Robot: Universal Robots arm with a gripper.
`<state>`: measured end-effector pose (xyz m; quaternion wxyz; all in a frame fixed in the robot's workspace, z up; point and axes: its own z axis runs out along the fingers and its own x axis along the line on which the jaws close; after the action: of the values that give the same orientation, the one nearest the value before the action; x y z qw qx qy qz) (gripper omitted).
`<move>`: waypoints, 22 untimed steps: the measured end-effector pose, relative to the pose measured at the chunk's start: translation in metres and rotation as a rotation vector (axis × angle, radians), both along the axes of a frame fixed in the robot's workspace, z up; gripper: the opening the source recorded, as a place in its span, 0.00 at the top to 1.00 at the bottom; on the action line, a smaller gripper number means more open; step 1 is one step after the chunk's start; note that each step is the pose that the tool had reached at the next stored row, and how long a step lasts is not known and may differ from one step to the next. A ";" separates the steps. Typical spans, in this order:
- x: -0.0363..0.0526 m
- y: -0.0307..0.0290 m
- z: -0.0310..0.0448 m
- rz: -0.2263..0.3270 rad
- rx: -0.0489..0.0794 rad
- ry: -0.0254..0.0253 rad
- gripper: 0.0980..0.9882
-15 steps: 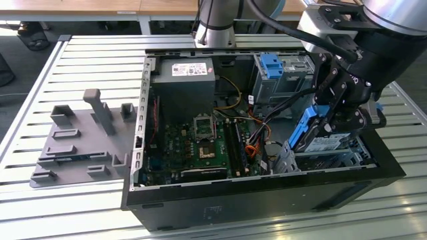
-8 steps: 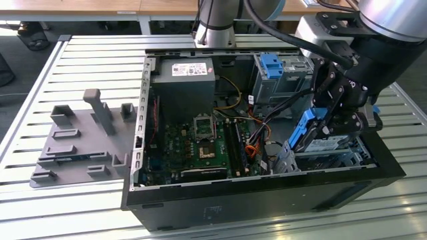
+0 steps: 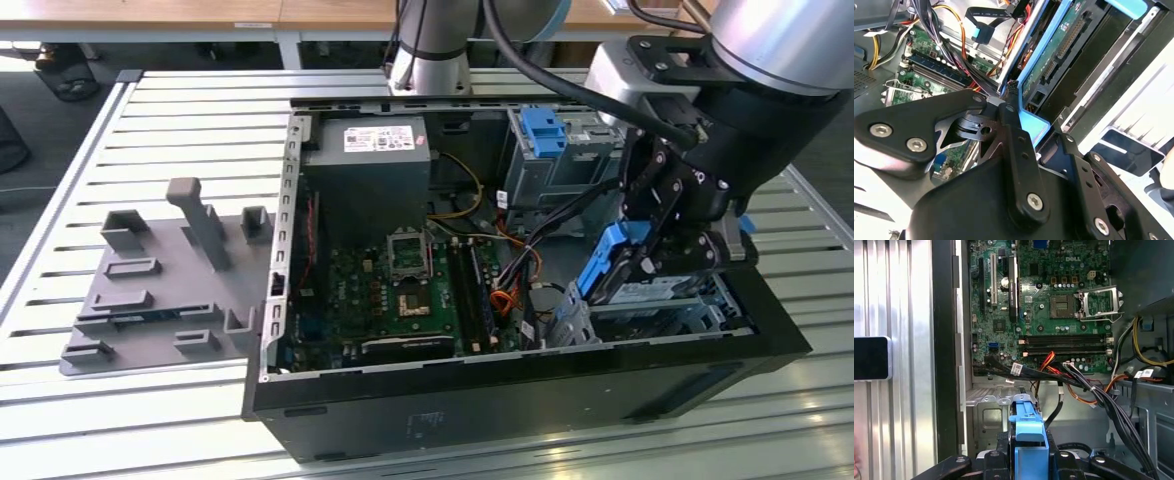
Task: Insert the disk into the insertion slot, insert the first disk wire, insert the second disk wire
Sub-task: 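Insert the disk into the insertion slot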
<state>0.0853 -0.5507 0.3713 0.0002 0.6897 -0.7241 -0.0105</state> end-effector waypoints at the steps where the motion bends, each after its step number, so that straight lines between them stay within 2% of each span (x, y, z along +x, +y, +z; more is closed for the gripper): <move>1: 0.0000 0.0000 -0.0009 0.000 0.000 0.0000 0.70; 22: 0.0000 0.0000 -0.0129 0.000 0.000 0.0000 0.70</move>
<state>0.0853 -0.5507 0.3584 0.0003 0.6896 -0.7241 -0.0105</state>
